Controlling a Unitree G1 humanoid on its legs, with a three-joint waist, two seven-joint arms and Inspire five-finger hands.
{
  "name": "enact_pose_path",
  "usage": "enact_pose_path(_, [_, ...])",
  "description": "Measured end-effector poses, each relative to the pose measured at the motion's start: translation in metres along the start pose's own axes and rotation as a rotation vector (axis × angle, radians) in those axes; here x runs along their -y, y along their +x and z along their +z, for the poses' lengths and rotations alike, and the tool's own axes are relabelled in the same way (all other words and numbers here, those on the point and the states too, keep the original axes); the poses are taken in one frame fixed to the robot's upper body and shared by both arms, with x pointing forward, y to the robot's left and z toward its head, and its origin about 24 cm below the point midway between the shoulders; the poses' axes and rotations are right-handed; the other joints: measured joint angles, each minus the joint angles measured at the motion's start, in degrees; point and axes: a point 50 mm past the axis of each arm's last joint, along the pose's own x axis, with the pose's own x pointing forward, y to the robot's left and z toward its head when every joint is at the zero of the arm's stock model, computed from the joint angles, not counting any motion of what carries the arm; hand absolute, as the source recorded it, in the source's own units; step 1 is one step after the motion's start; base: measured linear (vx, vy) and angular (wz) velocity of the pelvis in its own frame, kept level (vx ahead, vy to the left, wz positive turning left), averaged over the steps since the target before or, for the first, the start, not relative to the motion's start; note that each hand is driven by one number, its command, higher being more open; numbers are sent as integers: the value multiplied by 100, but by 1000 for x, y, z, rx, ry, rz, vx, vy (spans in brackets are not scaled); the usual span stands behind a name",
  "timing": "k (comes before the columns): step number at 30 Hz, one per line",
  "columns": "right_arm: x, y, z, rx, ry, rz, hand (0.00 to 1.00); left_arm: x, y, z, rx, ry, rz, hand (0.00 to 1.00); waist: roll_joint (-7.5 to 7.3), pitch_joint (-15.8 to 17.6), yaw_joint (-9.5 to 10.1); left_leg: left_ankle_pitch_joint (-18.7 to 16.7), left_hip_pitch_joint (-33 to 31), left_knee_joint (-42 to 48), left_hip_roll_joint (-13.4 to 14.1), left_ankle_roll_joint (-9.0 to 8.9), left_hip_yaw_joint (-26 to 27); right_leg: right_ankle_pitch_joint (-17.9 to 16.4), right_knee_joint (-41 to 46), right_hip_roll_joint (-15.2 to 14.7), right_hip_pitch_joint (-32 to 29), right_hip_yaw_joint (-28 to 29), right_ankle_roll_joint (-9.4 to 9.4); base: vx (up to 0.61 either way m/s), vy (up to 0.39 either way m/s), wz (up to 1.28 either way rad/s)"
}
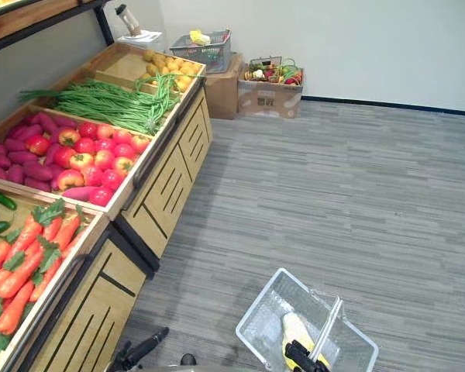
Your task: Pick vegetable in the basket
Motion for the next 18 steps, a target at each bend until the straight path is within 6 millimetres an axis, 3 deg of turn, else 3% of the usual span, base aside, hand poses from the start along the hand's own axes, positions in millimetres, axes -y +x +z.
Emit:
enact_pose_path(4, [-3,1,3,6,-7,7,0,1,1,5,18,22,-17,100,-77,35,81,-290,-14,231,-88,124,-78,-284,573,-207,-85,-148,400,55,54,14])
enact_pose_path(6, [-2,2,11,27,-15,6,0,0,0,3,19,21,-18,100,-38,-29,95,-478,-20,353,-175,236,-210,-488,1743,-498,-515,-238,695,76,159,31])
enact_pose_path(7, [-3,3,13,33,-15,9,0,-1,0,3,20,22,-16,100,-47,-53,86,-501,-17,352,-224,271,-260,-503,2130,-597,-668,-247,721,98,200,49])
enact_pose_path(8, [-5,4,16,43,-15,15,0,-4,0,4,29,21,-10,100,-129,-75,95,-549,7,363,-375,349,-420,-493,2945,-837,-978,-202,771,106,184,78])
enact_pose_path(10, [-6,4,18,61,4,13,0,-9,0,9,50,20,3,100,-328,-76,96,-646,141,406,-644,497,-846,-178,4208,-1232,-1317,-146,1214,124,141,111])
enact_pose_path(11, [-4,4,19,70,16,5,0,-13,-1,9,53,27,10,100,-343,-91,75,-731,257,454,-705,582,-1184,-171,4683,-1309,-1507,-51,1142,176,76,127])
enact_pose_path(12, [-5,4,18,66,16,10,0,-18,-1,9,56,36,21,100,-339,-96,84,-817,282,527,-666,606,-1425,-484,4590,-1213,-1536,14,870,218,62,157])
enact_pose_path(14, [-9,4,17,75,20,20,0,-26,-3,7,58,21,49,100,-222,-113,88,-926,283,616,-504,598,-1920,-738,4062,-862,-1703,163,640,226,0,142])
enact_pose_path(15, [-9,4,19,86,18,25,0,-30,-5,1,47,-23,80,100,-50,-104,80,-1030,266,699,-312,554,-2365,-769,3486,-487,-1856,497,583,241,-62,137])
enact_pose_path(17, [-7,2,18,91,19,24,0,-30,-7,-2,41,-57,97,100,97,-131,79,-1188,218,811,-153,470,-2854,-747,2774,-171,-1939,956,559,258,-145,160])
enact_pose_path(18, [-10,3,16,87,4,38,0,-32,-8,-3,46,-81,111,100,94,-142,83,-1376,161,1004,-119,372,-3249,-568,2056,8,-1949,1502,609,252,-235,167])
